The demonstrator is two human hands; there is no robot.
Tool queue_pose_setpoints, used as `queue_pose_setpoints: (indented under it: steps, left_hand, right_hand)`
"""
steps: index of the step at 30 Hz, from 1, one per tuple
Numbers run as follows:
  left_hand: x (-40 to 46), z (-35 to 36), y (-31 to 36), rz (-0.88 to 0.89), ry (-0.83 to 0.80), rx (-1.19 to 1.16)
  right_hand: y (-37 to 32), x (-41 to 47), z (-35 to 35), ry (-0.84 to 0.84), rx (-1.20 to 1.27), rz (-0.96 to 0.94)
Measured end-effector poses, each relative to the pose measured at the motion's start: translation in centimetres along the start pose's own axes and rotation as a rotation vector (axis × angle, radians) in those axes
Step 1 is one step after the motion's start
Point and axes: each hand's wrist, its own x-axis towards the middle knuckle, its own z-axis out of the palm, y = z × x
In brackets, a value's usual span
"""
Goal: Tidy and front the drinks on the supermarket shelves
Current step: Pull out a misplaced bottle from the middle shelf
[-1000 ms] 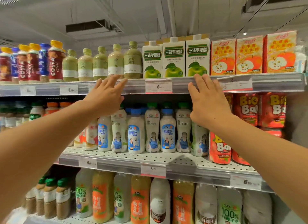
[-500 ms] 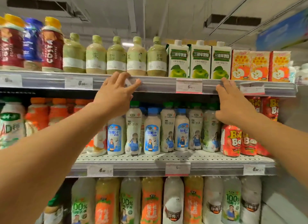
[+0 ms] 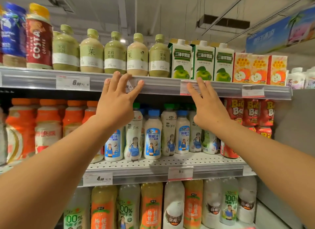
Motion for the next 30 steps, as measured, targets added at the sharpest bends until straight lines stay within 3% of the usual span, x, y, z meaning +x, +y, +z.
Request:
queue_pose_setpoints:
  steps: [13, 16, 18, 20, 23, 30]
  left_hand:
    - [-0.6, 0.5, 1.1, -0.074, 0.041, 0.018]
    - [-4.1, 2.2, 1.9, 0.061, 0.065, -0.030]
    - [-6.6, 3.8, 2.3, 0.122, -0.018, -0.072]
    - [-6.7, 4.8, 2.0, -0.003, -0.099, -0.128]
    - [-3.6, 5.2, 1.1, -0.178, -0.088, -0.195]
    - [-1.2, 6.4, 0.6, -0.192, -0.178, -0.221]
  right_hand:
    - [1.4, 0.7, 3.1, 0.202, -0.024, -0.072]
    - [0.9, 0.7, 3.3, 0.211, -0.012, -0.050]
    - [0.7, 0.7, 3.4, 0.211, -0.013, -0.030]
    - [0.4, 0.6, 3.4, 0.200, 0.000, -0.012]
    - [0.2, 0.5, 3.2, 0.178, 0.010, 0.001]
    - [0.5, 0.5, 2.9, 0.142, 0.011, 0.009]
